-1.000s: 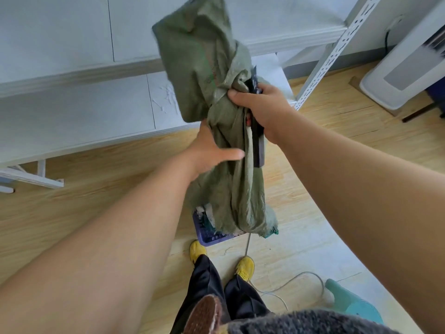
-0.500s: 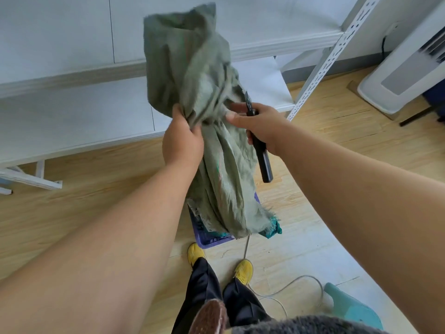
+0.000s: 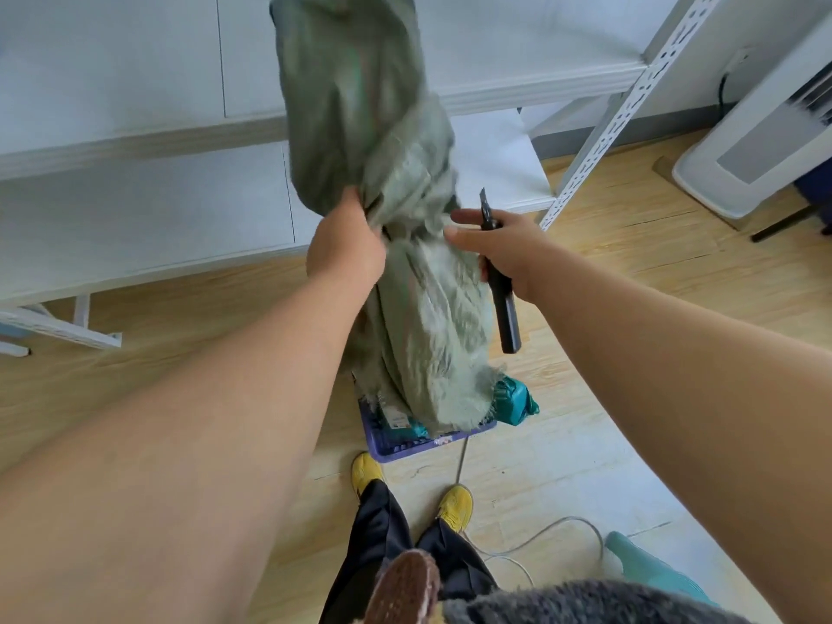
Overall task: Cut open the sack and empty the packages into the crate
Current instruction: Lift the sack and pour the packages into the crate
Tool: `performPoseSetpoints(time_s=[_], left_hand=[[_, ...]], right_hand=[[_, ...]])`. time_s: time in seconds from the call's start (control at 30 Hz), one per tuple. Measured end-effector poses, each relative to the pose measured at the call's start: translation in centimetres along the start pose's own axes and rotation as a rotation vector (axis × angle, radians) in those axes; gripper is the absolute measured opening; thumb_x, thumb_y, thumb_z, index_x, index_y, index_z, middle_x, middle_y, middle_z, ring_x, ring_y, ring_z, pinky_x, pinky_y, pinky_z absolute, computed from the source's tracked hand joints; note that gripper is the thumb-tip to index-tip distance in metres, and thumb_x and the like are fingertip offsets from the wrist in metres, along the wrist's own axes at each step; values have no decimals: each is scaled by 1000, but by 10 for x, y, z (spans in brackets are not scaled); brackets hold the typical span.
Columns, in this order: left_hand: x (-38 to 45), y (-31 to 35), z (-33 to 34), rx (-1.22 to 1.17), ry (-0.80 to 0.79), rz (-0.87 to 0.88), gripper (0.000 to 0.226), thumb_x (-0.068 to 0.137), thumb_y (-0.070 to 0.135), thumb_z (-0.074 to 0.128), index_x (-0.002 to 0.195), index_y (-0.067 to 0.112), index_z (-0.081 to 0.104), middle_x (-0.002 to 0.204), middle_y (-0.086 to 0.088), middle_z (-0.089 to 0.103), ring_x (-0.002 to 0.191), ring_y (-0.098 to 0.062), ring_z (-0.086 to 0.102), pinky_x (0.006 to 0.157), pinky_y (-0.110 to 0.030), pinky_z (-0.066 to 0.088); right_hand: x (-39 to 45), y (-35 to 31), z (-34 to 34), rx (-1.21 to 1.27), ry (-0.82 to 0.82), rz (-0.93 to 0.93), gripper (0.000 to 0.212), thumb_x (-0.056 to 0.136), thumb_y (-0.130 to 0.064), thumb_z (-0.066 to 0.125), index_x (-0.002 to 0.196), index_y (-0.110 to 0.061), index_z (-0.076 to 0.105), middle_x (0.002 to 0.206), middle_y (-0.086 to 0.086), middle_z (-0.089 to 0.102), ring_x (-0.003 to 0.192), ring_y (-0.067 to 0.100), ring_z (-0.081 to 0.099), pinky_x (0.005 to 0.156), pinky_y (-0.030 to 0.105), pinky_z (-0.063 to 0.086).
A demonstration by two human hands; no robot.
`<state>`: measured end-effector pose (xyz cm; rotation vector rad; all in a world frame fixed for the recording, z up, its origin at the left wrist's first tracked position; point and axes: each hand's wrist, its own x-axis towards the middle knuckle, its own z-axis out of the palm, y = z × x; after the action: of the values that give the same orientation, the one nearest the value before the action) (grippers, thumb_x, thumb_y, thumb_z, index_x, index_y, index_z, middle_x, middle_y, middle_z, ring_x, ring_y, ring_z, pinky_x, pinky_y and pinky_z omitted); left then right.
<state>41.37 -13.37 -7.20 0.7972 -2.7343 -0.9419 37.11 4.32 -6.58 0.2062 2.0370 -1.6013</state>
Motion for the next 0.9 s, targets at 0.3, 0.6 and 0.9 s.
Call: performPoseSetpoints(time_s=[0.3, 0.6, 0.9], left_hand=[[7, 13, -10, -46, -40, -53, 36, 95, 25, 47, 129, 16, 43, 117, -10, 59, 108, -34, 57, 83, -38, 44], [10, 25, -17, -565, -397, -272, 45, 72, 28, 61, 113, 12, 62, 105, -9, 66, 95, -30, 64, 87, -43, 52], [11, 31, -19, -663, -381, 105, 71, 67, 57, 75, 127, 33, 45, 120, 16, 60, 108, 1, 57, 92, -24, 47]], right_hand=[[4, 5, -3, 35, 63, 36, 44, 79, -31, 78, 121, -25, 63, 84, -2, 65, 38, 7, 46, 44, 19, 45], [7, 3, 7, 81, -82, -14, 44, 84, -44, 70, 122, -24, 59, 75, 1, 61, 48, 13, 49, 58, 31, 48], [7, -24, 16, 198, 141, -26, 18, 74, -24, 80, 79, -13, 66, 43, -2, 52, 32, 12, 40, 39, 21, 38]])
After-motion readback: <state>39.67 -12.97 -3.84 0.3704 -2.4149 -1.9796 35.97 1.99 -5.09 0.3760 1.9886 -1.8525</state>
